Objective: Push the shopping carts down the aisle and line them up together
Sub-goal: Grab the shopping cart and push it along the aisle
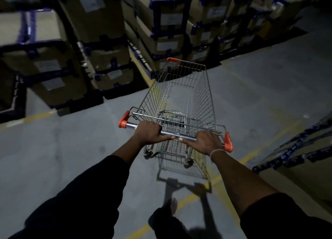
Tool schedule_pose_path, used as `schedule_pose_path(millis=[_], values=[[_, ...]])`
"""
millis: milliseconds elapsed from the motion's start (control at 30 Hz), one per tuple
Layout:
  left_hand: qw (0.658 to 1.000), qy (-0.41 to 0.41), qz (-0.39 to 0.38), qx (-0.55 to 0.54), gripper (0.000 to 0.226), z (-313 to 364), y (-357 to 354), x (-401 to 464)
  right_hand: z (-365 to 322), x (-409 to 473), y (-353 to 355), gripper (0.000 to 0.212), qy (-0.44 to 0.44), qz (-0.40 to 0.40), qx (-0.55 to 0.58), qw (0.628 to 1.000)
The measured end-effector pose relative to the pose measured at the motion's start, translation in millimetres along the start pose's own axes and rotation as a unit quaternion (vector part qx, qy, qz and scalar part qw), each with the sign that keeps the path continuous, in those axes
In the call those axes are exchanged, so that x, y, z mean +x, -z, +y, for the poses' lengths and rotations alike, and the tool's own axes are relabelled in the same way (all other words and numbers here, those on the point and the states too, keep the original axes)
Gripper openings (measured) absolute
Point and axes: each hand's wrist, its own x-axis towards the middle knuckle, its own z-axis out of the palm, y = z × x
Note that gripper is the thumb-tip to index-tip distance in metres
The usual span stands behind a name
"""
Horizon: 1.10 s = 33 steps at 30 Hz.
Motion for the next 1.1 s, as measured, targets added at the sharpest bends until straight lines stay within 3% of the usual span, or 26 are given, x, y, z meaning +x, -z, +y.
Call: schedule_pose_path(millis=[600,900,1100], values=[[0.986,0.167,-0.009,-0.002,0.086,-93.5,22.7,-206.7,-189.7,-33.9,-0.8,0.088,0.175,-0.012,-0.058,0.983],[0.969,0.245,0.014,-0.001,0.082,-150.1,28.3,-288.2,-286.9,-29.6,-4.8,0.092,0.252,-0.005,-0.067,0.965],[0.959,0.282,0.008,0.013,0.089,-200.3,23.3,-320.6,-348.2,-10.0,-5.4,0.108,0.291,-0.003,-0.047,0.955]])
